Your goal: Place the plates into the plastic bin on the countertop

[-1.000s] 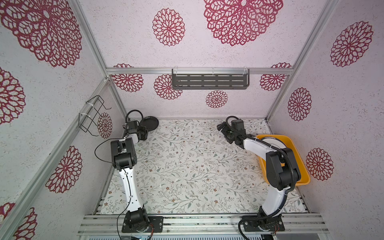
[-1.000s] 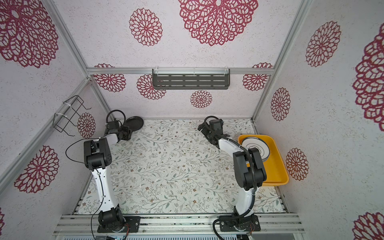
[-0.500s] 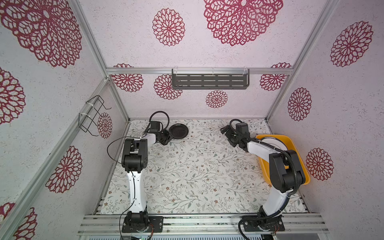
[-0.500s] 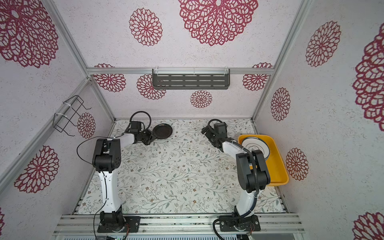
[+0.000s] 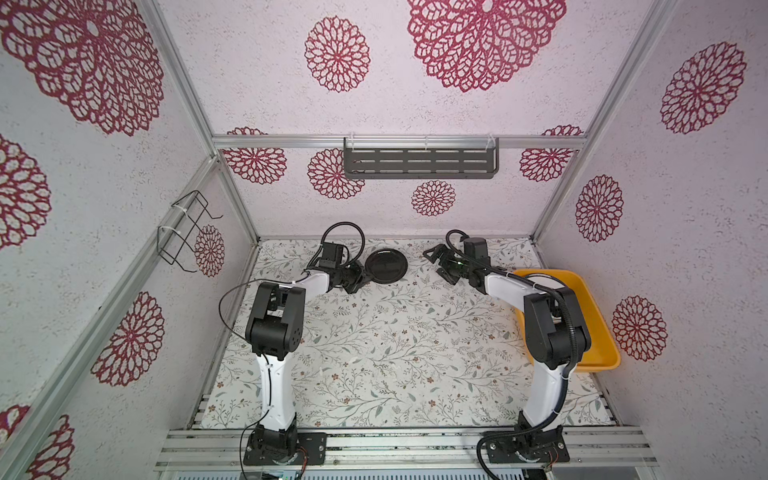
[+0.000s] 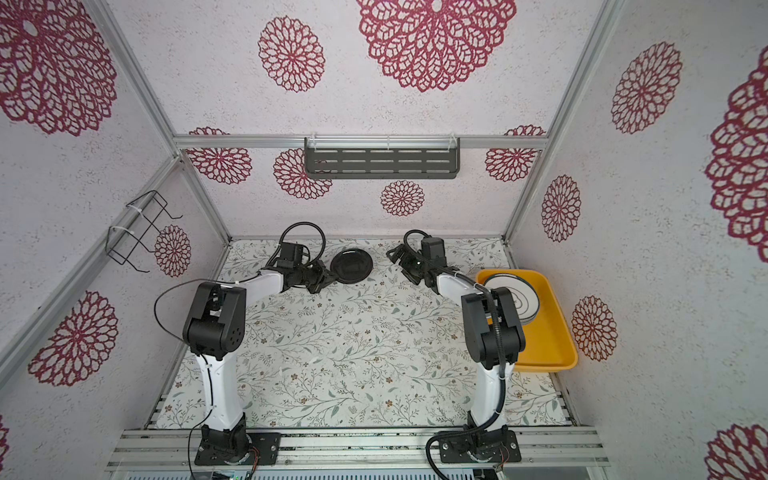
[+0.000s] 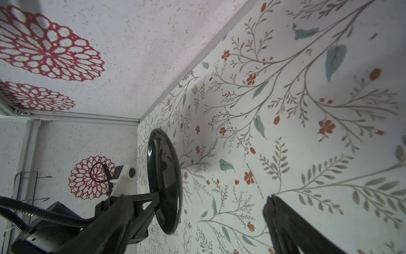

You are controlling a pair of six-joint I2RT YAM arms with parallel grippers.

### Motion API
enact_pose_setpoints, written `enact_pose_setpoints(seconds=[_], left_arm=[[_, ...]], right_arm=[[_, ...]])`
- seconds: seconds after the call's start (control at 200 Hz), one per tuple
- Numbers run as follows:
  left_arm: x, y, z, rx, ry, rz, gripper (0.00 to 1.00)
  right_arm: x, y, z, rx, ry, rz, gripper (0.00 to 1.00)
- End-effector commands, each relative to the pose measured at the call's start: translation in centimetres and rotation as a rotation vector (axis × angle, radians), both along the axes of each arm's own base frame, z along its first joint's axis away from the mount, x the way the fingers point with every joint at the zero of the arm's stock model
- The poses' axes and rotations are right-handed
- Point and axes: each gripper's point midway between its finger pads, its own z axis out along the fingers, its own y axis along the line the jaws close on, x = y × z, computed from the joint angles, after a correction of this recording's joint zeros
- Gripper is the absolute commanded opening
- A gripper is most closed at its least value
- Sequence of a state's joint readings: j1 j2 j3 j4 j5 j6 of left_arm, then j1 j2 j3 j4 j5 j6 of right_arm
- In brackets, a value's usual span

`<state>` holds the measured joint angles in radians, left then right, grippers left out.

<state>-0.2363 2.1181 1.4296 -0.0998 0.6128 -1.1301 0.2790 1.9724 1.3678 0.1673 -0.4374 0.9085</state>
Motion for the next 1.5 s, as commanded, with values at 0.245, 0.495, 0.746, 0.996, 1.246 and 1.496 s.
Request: enact_pose_setpoints(seconds=[0.245, 0.495, 0.746, 0.996, 1.246, 1.496], left_arm=[[-0.5, -4.0, 4.3, -0.04, -0.106, -0.054, 0.0], [0.0, -4.7, 5.3, -0.041, -0.121, -0.083, 0.0], [-0.3, -5.1, 5.9, -0.027, -0.134, -0.12, 0.0], [-0.6, -4.9, 6.7, -0.017, -0.154, -0.121, 0.01], [-0.4, -4.4, 8.8, -0.005, -0.224, -0.103, 0.27], [-1.0, -3.5, 11.5, 0.035, -0.324, -0.093, 0.69]], right_arm=[[-1.0, 1.8, 0.5, -0.097, -0.019, 0.177, 0.76], [-1.6, 1.0, -0.4, -0.169, 0.001, 0.178, 0.5], [-1.6, 1.7, -0.4, -0.145, 0.001, 0.179, 0.28], [-1.7, 1.9, -0.7, -0.149, 0.016, 0.166, 0.0], [-1.7, 2.0, -0.4, -0.143, 0.021, 0.157, 0.0], [-1.6, 1.9, 1.0, -0.119, 0.003, 0.146, 0.0]])
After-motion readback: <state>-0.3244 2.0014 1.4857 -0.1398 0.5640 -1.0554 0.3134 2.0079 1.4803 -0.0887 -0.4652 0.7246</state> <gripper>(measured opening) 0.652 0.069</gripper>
